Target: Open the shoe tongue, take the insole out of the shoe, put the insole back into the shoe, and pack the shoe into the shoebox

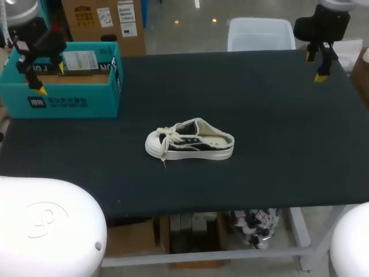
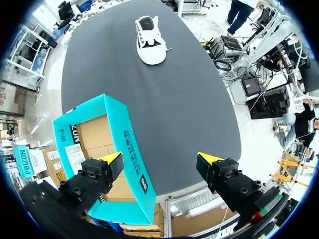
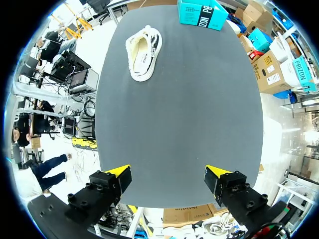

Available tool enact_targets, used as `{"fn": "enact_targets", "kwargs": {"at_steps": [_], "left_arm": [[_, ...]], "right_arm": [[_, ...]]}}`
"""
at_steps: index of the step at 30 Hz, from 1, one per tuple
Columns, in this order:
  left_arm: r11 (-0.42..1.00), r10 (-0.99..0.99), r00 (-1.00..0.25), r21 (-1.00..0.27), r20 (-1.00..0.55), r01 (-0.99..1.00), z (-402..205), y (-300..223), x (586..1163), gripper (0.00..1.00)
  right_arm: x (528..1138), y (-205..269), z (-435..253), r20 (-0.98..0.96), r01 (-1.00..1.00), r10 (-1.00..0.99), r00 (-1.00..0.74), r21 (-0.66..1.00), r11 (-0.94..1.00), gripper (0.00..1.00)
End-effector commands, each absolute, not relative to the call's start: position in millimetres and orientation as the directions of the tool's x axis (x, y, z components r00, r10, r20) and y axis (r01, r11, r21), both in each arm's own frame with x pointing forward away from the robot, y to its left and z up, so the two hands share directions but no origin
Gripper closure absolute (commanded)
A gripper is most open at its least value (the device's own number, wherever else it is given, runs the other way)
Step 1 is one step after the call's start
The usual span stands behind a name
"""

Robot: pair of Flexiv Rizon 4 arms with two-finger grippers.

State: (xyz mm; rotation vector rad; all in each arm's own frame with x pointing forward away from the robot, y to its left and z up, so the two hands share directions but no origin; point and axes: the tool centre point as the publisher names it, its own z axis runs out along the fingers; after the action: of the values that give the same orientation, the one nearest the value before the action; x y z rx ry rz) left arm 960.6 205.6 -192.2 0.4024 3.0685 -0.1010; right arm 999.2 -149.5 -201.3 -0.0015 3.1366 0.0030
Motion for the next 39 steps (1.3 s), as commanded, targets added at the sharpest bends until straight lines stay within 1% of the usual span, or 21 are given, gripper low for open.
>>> {"fn": "enact_targets", "kwargs": {"at_steps": [1, 24, 25, 28, 33, 39], "left_arm": [[0.964, 0.255, -0.965, -0.057, -0.066, 0.259, -192.9, 205.6, 957.7, 0.0], [0.964, 0.255, -0.965, -0.057, -0.066, 0.259, -192.9, 205.6, 957.7, 0.0], [0.964, 0.252, -0.966, -0.074, -0.065, 0.256, -192.7, 204.9, 957.0, 0.0], [0.969, 0.23, -0.971, -0.079, -0.067, 0.235, -193.0, 200.9, 954.1, 0.0], [0.974, 0.203, -0.976, -0.09, -0.073, 0.209, -192.3, 190.5, 946.0, 0.0], [0.989, 0.097, -0.994, -0.107, -0.05, 0.102, -193.0, 172.5, 934.9, 0.0]], "right_arm": [[999.2, -149.6, -200.8, -0.004, 0.0, 0.0, -1.0, 0.001, 1.0, 0.0], [999.2, -149.6, -200.8, -0.004, 0.0, 0.0, -1.0, 0.001, 1.0, 0.0], [999.2, -149.6, -200.8, -0.004, 0.0, 0.0, -1.0, 0.001, 1.0, 0.0], [999.0, -147.3, -204.3, 0.002, 0.011, 0.011, -1.0, 0.042, 0.999, 0.0], [993.5, -137.0, -213.1, 0.001, 0.041, 0.041, -0.999, 0.158, 0.987, 0.0], [982.3, -118.2, -231.9, -0.006, 0.04, 0.043, -0.999, 0.213, 0.976, 0.0]]}}
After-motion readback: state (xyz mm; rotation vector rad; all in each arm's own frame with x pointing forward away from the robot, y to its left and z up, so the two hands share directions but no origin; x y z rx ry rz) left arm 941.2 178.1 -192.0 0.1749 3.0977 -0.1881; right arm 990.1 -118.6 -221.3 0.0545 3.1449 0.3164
